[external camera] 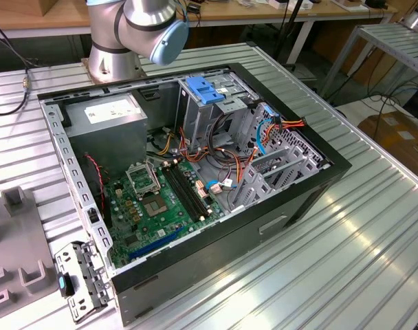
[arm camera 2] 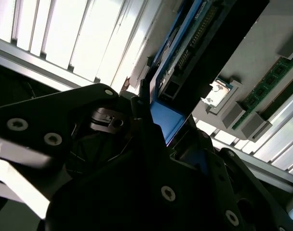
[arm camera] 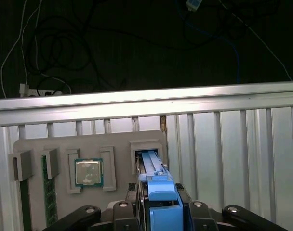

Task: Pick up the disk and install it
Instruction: 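Pick up the disk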

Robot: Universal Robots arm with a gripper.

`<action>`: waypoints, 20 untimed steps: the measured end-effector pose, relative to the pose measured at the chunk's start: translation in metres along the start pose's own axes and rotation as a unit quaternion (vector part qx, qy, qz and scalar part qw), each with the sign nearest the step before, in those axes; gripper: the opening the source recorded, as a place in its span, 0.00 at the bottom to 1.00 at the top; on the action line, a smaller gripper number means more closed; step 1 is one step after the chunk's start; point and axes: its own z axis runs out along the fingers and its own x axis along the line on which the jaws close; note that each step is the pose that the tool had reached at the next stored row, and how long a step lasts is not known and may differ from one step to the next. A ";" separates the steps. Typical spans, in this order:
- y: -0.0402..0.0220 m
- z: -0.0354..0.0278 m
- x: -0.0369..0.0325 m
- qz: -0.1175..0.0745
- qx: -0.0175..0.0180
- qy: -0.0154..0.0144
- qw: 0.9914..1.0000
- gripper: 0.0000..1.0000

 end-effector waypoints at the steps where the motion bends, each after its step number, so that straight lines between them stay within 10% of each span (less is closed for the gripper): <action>1: 0.0000 0.0000 0.0000 0.000 0.000 0.000 1.000 0.44; 20: 0.0001 0.0000 0.0000 -0.019 -0.001 0.000 1.000 0.37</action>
